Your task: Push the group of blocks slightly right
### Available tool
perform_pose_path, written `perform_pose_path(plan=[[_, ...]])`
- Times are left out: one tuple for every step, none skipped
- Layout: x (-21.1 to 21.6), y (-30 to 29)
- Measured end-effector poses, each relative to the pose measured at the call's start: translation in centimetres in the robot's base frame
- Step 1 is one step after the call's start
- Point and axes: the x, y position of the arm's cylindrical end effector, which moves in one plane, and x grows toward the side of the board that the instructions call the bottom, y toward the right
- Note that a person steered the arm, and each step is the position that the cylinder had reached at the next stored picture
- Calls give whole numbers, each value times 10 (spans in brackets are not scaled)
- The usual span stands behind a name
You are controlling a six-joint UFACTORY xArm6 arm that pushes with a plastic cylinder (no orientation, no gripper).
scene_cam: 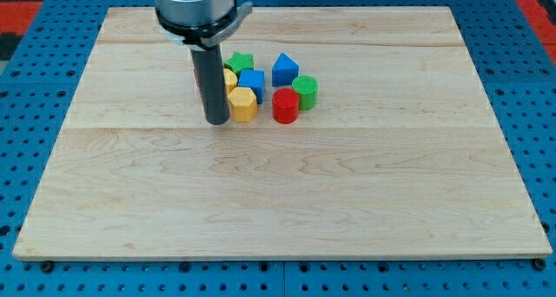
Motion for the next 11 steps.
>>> perform_pose_path(plan=[[-15, -58], [-50, -99], [-86, -101], [-105, -91], [-105, -82], [-105, -78], [-105, -53], [-105, -35], [-105, -19], [-105, -13], [-105, -24]])
